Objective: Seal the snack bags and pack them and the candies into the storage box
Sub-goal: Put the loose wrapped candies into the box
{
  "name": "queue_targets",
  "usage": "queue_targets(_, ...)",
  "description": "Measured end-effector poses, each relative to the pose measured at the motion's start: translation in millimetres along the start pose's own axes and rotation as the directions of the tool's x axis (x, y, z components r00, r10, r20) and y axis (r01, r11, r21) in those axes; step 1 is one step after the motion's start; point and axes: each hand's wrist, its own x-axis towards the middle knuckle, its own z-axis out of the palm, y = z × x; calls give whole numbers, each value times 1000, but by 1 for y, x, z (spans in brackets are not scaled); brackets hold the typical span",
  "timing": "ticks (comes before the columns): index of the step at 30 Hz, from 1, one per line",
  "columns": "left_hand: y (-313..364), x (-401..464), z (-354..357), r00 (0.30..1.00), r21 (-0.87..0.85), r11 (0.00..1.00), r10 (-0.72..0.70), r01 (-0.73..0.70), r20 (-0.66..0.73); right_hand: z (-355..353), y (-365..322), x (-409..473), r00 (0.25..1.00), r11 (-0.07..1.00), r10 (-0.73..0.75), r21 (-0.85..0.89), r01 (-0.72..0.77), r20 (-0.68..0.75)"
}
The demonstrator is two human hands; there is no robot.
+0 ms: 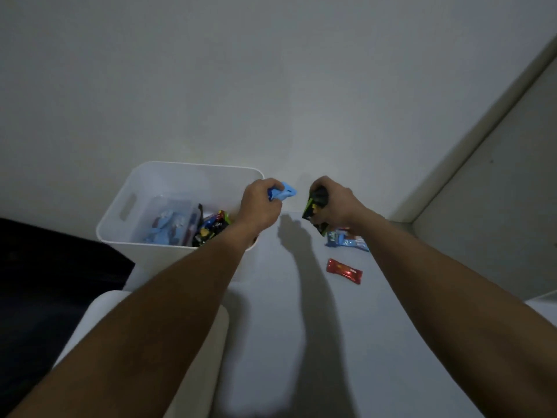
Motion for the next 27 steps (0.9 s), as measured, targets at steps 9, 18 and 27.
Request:
queue_targets(9,-23,-6,-81,954,-254,939,-269,231,-129,45,-106,19,991,988,-96,129,84,90)
queue_targets(18,-73,-12,-116,883,-305,840,-470,449,7,97,-139,43,981,989,-139,67,130,139)
queue_targets(27,-78,4,-123,852,-166,853,-514,495,-97,90,-126,52,994,975,-12,223,-11,104)
